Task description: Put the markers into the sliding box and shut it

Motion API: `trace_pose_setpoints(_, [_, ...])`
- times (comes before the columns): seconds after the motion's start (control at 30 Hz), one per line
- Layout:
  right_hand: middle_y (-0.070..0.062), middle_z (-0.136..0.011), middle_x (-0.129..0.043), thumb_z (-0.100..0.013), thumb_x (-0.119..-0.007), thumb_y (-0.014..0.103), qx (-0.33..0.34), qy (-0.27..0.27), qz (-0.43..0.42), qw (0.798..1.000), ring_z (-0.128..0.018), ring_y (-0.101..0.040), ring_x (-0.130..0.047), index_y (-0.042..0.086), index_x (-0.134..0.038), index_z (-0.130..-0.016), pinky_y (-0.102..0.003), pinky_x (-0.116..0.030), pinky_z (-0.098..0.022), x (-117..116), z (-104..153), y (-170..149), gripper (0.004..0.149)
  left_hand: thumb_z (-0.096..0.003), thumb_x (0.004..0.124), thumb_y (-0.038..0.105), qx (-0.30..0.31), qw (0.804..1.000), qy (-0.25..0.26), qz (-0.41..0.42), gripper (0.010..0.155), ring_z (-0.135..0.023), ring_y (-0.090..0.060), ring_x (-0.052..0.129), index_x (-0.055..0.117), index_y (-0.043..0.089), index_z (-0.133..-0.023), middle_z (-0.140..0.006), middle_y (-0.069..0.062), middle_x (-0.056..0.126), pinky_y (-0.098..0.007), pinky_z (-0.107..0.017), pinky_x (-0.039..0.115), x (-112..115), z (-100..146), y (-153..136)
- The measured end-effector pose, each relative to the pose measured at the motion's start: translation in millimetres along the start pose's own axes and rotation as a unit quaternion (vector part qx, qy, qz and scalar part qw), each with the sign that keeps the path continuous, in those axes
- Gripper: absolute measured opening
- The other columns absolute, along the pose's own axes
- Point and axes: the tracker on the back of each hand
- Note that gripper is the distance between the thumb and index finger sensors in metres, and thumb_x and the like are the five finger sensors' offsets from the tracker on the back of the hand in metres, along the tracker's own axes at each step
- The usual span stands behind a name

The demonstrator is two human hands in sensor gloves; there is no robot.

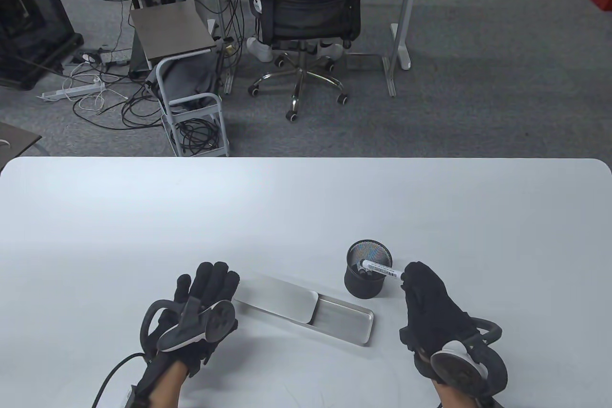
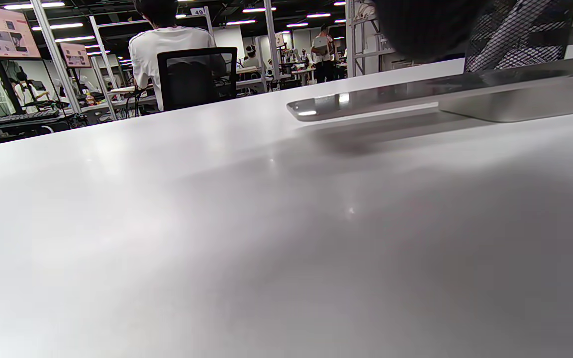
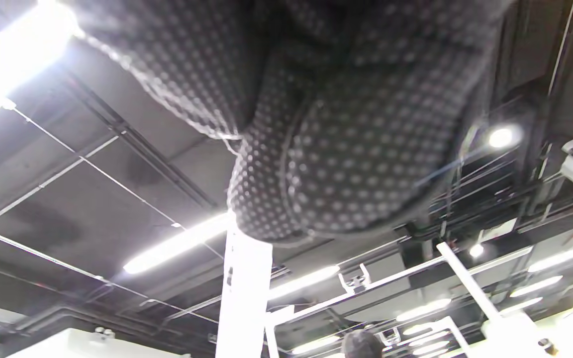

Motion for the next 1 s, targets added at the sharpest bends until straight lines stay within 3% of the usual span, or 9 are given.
trace_pose_setpoints(0.2, [-0.018, -0.070, -0.104, -0.042, -0.084, 0.026, 0.024, 0.047, -0.028, 0.998, -0.039, -0.010, -0.116, 0.017, -0.089, -0.077, -0.025, -0.103, -0.021, -11, 3, 6, 0.037, -0.0433, 0.068, 0.061, -0.003, 1.000, 0.000, 0.000, 0.091, -0.110, -0.032, 0.013, 0.013, 0.030, -0.108, -0.118, 0.000, 0.008, -0.061, -0.075, 0.027, 0, 0, -1])
trace_pose_setpoints(0.47, [-0.019, -0.071, -0.103, -0.042, -0.085, 0.026, 0.046, 0.152, -0.048, 0.986, -0.040, -0.011, -0.116, 0.017, -0.089, -0.076, -0.026, -0.103, -0.022, -33, 8, 13, 0.036, -0.0436, 0.069, 0.059, -0.004, 1.000, 0.000, -0.007, 0.090, -0.110, -0.032, 0.013, 0.013, 0.030, -0.108, -0.118, 0.000, 0.009, -0.061, -0.075, 0.027, -1, 1, -1])
trace_pose_setpoints(1.0, [-0.019, -0.071, -0.103, -0.042, -0.084, 0.025, 0.048, 0.261, -0.071, 0.962, -0.041, -0.012, -0.116, 0.016, -0.088, -0.077, -0.027, -0.103, -0.023, -69, 25, 16, 0.036, -0.0434, 0.068, 0.060, -0.002, 1.000, 0.002, -0.003, 0.090, -0.110, -0.032, 0.013, 0.013, 0.030, -0.108, -0.118, 0.000, 0.009, -0.061, -0.075, 0.027, -2, 1, -1])
Point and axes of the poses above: the tracker on the back of each hand, its own y axis roughly to the thumb side, its own z axis roughly from the fingertips to the wrist, x = y × z
